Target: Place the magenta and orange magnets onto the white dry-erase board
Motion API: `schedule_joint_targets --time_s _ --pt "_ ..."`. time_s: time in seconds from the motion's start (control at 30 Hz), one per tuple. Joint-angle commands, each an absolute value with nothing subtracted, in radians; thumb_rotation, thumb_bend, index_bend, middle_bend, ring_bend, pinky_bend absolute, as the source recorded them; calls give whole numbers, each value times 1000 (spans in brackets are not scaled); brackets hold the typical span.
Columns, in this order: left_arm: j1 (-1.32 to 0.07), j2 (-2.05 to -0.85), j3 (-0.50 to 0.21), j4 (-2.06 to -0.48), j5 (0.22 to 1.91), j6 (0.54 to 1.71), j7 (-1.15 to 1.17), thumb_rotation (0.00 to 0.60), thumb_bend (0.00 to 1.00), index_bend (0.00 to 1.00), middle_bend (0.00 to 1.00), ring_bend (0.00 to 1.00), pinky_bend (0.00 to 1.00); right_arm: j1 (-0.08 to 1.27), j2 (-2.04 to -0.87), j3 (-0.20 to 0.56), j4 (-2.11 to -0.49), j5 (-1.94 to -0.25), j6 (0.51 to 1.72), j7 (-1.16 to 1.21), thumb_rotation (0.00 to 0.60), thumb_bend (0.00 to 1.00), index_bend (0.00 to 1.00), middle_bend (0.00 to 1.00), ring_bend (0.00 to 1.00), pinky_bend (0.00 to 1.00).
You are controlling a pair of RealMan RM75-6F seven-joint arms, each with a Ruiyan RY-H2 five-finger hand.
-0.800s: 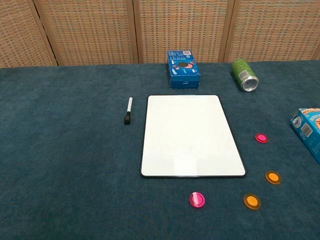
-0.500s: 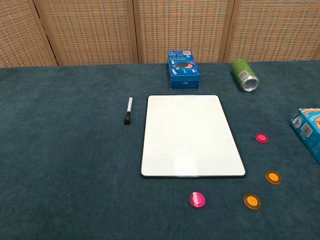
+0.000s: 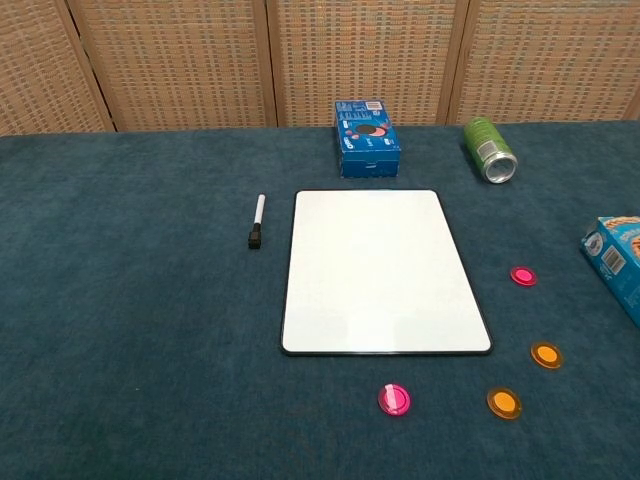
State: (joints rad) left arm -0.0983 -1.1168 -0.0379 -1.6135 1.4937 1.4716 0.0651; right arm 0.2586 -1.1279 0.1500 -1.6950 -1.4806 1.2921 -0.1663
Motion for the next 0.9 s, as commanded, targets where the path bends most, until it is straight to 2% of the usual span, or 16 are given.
schedule_joint_targets --time_s 0.03,0.17,0.3,0.6,0.77,0.9 --pt "-99 -1116 -41 -1615 1488 1469 67 600 0 0 0 0 7 362 -1134 210 -1716 -1433 1182 -200 600 0 79 0 0 0" --pt "-104 -1118 -43 -1616 1477 1457 75 600 0 0 0 0 7 442 -1162 233 -1706 -1394 1083 -197 600 22 193 0 0 0" --pt "-108 -1125 -51 -1614 1458 1450 99 600 0 0 0 0 7 523 -1227 247 -1661 -1331 994 -243 600 113 246 0 0 0" --pt "-111 -1122 -51 -1619 1452 1443 94 600 0 0 0 0 7 632 -1353 229 -1596 -1168 884 -380 600 209 274 0 0 0" --pt "-111 -1118 -51 -1618 1448 1440 80 600 0 0 0 0 7 660 -1391 198 -1575 -1103 866 -449 600 213 295 0 0 0" --pt "-111 -1114 -49 -1617 1450 1436 71 600 0 0 0 0 7 675 -1414 173 -1566 -1058 860 -491 600 269 318 0 0 0"
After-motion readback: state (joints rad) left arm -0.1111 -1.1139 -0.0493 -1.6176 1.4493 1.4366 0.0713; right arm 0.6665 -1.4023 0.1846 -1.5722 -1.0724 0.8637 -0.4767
